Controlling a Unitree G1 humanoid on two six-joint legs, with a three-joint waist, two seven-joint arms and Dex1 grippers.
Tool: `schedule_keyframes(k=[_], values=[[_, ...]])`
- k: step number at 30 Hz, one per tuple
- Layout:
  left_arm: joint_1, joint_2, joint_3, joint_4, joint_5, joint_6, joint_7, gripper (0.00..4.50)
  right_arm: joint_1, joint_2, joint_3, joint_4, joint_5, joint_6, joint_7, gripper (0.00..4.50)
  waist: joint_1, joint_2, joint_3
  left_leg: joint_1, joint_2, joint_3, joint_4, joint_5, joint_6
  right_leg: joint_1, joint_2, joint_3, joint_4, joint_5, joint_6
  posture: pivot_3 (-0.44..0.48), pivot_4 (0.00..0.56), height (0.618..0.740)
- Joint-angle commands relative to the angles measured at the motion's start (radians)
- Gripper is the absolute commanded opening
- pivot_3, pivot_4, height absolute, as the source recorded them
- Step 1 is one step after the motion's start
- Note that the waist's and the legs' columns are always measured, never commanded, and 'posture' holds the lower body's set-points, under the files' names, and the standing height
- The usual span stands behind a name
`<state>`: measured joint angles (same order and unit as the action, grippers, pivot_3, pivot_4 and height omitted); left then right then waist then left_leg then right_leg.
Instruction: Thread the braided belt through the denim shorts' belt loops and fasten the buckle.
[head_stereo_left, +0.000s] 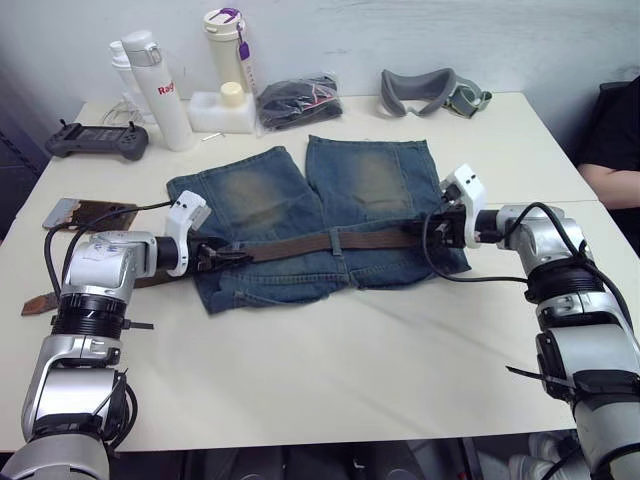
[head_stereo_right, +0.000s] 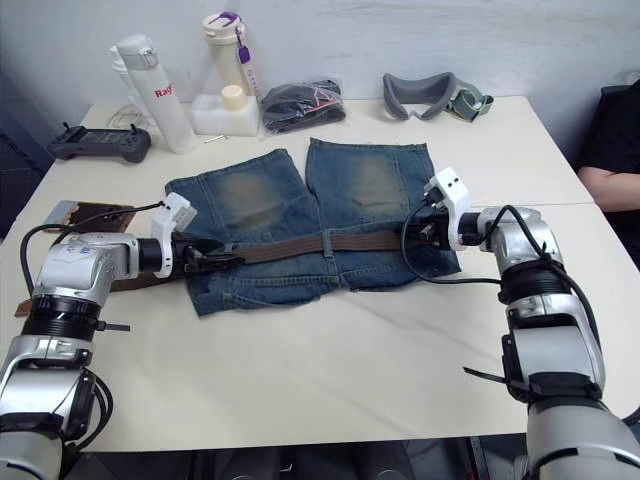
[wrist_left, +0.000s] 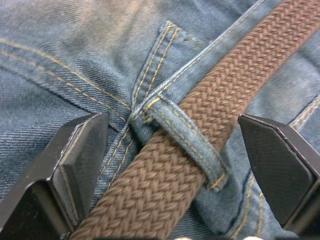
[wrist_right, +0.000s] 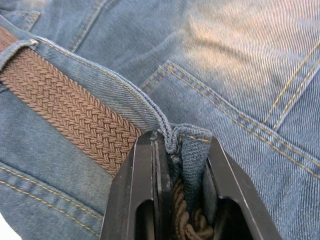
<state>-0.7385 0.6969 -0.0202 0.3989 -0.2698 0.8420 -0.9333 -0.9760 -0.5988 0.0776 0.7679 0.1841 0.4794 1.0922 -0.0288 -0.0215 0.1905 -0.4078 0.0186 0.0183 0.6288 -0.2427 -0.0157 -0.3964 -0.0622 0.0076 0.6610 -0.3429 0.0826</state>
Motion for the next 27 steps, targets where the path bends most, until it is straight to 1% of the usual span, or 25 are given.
schedule_keyframes(k=[1,2,4,5,6,11,13,14,15,16,18,22,25,27], values=[[0.015,0.0,-0.029,-0.027,0.006,-0.025,-0.03,3.98,-0.007,-0.002,-0.027,-0.059,0.014,0.008,0.005,0.32,0.0,0.0,0.0,0.0,0.0,0.0,0.0,0.0,0.0,0.0,0.0,0.0,0.0,0.0,0.0,0.0,0.15,0.74],[0.017,0.004,-0.032,-0.024,0.014,-0.04,-0.03,3.75,-0.007,-0.002,-0.029,-0.063,0.014,0.011,0.004,0.32,-0.001,0.0,0.0,0.0,0.0,0.0,0.0,0.0,0.0,0.0,0.0,0.0,0.0,0.0,0.0,0.0,0.15,0.74],[0.01,0.007,-0.021,-0.013,0.016,-0.048,-0.019,2.94,-0.007,-0.002,-0.031,-0.066,0.014,0.013,0.002,0.32,0.0,0.0,0.0,0.0,0.0,0.0,0.0,0.0,0.0,0.0,0.0,0.0,0.0,0.0,0.0,0.0,0.15,0.74],[0.004,0.009,-0.011,-0.003,0.016,-0.05,-0.012,2.46,-0.008,-0.002,-0.032,-0.066,0.013,0.013,0.0,0.32,0.0,0.0,0.0,0.0,0.0,0.0,0.0,0.0,0.0,0.0,0.0,0.0,0.0,0.0,0.0,0.0,0.15,0.74],[-0.001,0.014,-0.006,0.004,0.016,-0.051,-0.011,2.15,-0.008,-0.002,-0.032,-0.066,0.012,0.012,-0.001,0.32,0.0,0.0,0.0,0.0,0.0,0.0,0.0,0.0,0.0,0.0,0.0,0.0,0.0,0.0,0.0,0.0,0.15,0.74],[0.006,0.025,0.008,-0.006,0.007,-0.052,-0.012,2.11,-0.013,0.01,-0.033,-0.059,0.011,0.008,-0.012,0.32,-0.002,0.0,0.0,0.0,0.0,0.0,0.0,0.0,0.0,0.0,0.0,0.0,0.0,0.0,0.0,0.0,0.15,0.74],[0.012,0.02,0.016,-0.018,-0.003,-0.05,-0.011,2.71,-0.015,0.014,-0.033,-0.057,0.009,0.004,-0.015,0.32,-0.002,0.0,0.0,0.0,0.0,0.0,0.0,0.0,0.0,0.0,0.0,0.0,0.0,0.0,0.0,0.0,0.15,0.74],[0.014,0.019,0.019,-0.026,-0.006,-0.047,-0.008,2.87,-0.016,0.017,-0.033,-0.056,0.009,0.003,-0.017,0.32,-0.002,0.0,0.0,0.0,0.0,0.0,0.0,0.0,0.0,0.0,0.0,0.0,0.0,0.0,0.0,0.0,0.15,0.74],[0.015,0.019,0.021,-0.032,-0.005,-0.047,0.0,3.38,-0.017,0.018,-0.033,-0.055,0.009,0.002,-0.017,0.32,-0.003,0.0,0.0,0.0,0.0,0.0,0.0,0.0,0.0,0.0,0.0,0.0,0.0,0.0,0.0,0.0,0.15,0.74],[0.016,0.02,0.021,-0.039,-0.002,-0.047,0.009,3.8,-0.018,0.018,-0.033,-0.055,0.009,0.001,-0.017,0.32,-0.003,0.0,0.0,0.0,0.0,0.0,0.0,0.0,0.0,0.0,0.0,0.001,0.0,0.0,0.0,0.0,0.15,0.74],[0.016,0.022,0.035,-0.067,-0.015,-0.026,0.015,4.49,-0.019,0.017,-0.034,-0.058,0.01,0.001,-0.016,0.32,-0.003,0.0,0.0,0.0,0.0,0.0,0.0,0.0,0.0,0.0,0.0,0.001,0.0,0.0,0.0,0.0,0.15,0.74],[0.011,0.019,0.077,-0.156,-0.061,0.013,0.023,4.5,-0.014,0.01,-0.039,-0.071,0.016,0.007,-0.011,0.32,-0.003,0.0,0.0,0.0,0.0,0.0,0.0,0.0,0.0,0.0,0.0,0.001,0.0,0.0,0.0,0.0,0.15,0.74],[0.001,-0.008,0.096,-0.165,-0.057,0.001,0.075,4.5,-0.009,0.01,-0.042,-0.077,0.019,0.009,-0.012,0.32,-0.003,0.0,0.0,0.0,0.0,0.001,0.0,0.0,0.0,0.0,0.0,0.001,0.0,0.0,0.0,0.0,0.15,0.74],[0.018,-0.015,0.073,-0.144,-0.034,-0.014,0.088,4.5,0.002,0.009,-0.043,-0.087,0.021,0.009,-0.01,0.32,-0.003,0.0,0.0,0.001,0.0,0.001,0.0,0.0,0.0,0.0,0.0,0.001,0.0,0.0,0.0,0.0,0.15,0.74]])
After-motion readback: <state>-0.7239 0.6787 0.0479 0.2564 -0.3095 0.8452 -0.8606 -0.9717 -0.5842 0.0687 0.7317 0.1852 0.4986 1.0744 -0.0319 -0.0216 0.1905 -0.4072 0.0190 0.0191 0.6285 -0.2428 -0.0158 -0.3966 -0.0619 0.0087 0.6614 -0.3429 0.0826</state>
